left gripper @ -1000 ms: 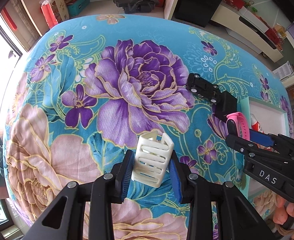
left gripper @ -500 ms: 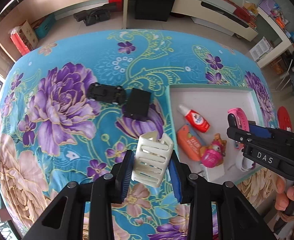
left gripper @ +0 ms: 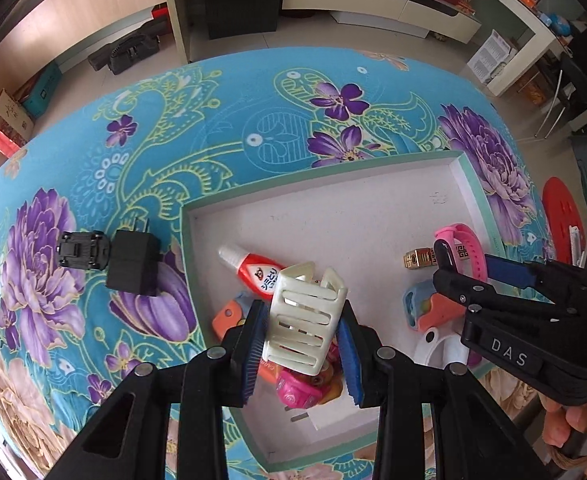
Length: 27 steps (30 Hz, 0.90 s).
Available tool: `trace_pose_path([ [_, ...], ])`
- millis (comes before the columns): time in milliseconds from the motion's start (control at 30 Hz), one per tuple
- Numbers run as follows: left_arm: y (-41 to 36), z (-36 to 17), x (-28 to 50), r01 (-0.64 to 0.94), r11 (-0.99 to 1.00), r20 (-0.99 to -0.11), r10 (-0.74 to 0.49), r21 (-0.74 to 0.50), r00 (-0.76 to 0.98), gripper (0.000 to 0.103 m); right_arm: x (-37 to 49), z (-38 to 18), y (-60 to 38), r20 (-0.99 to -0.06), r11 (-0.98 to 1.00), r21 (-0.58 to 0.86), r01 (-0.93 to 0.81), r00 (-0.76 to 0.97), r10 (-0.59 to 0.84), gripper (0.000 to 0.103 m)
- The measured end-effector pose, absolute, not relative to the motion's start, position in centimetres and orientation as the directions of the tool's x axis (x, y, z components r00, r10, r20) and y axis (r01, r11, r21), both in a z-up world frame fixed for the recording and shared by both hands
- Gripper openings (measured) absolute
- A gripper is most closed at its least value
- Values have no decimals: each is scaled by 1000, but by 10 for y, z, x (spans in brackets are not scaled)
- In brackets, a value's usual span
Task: Organize rigid objects
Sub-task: 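Carry the pink band and cream holder over the white tray with both tools, then lower the pink band and cream holder into the tray and open both tools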
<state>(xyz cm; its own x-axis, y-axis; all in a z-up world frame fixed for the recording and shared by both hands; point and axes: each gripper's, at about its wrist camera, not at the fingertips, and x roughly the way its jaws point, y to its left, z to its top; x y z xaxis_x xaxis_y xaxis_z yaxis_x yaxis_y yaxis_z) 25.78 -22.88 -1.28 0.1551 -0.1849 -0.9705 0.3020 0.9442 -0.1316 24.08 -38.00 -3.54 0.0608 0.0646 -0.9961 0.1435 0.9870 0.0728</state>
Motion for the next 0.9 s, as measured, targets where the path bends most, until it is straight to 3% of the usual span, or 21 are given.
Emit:
trace_pose_path([
  [333,-237,-27,260,276,948,-974,-194,-156,116,41,248,-44,-376,-996,991,78,112,45,73,53],
  [600,-209,3,251,237,958,-964,-205,-163,168,65,239,-26,-368,-995,992,76,98,66,70,65],
  [733,-188,11,245,185,974,-969,-165,-131,184,85,230,-13,-361,-994,994,74,78,90,67,81],
  [900,-158,15,232,123,985,-972,-144,-122,185,99,219,0,-349,-993,995,72,64,98,65,81],
])
